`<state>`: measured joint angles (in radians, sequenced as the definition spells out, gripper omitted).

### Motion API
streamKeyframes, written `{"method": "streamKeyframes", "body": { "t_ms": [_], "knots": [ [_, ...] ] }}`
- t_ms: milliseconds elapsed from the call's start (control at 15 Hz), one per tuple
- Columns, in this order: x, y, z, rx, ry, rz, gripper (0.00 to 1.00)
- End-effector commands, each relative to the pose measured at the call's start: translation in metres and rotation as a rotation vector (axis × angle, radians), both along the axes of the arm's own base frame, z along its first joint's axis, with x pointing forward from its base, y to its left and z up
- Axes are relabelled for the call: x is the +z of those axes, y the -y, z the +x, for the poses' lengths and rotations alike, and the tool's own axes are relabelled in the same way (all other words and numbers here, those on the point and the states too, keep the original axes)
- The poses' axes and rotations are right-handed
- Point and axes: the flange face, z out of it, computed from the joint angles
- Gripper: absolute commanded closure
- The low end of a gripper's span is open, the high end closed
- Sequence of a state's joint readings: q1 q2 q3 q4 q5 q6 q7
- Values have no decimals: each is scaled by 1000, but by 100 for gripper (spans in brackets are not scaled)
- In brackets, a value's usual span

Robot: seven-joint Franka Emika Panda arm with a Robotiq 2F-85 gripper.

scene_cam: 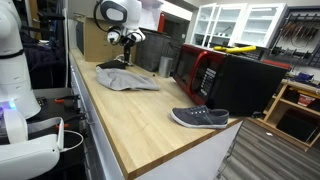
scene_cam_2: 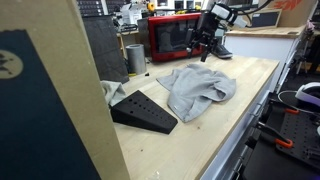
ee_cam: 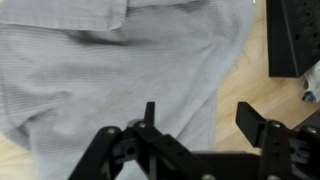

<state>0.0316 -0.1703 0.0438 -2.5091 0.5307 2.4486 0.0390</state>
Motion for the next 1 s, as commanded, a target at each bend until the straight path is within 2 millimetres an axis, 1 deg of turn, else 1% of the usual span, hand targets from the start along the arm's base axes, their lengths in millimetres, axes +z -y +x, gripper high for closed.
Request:
{"method": "streamKeyframes", "body": {
  "t_ms": [0,133,200,333,467,533,800,933],
  "knots": [
    [8,77,-21,-94,2,-34,0],
    [-1,118,-27,-156,-5,-57,0],
    [-6,134,-29,-185,-13,-66,0],
    [-19,157,-31,-222,-34,-64,0],
    [-29,165,-31,-250,-53,-50,0],
    [-35,165,-30,-260,-64,-44,0],
    [-59,154,-22,-263,-117,-38,0],
    [-69,153,-21,-257,-140,-55,0]
  ]
}}
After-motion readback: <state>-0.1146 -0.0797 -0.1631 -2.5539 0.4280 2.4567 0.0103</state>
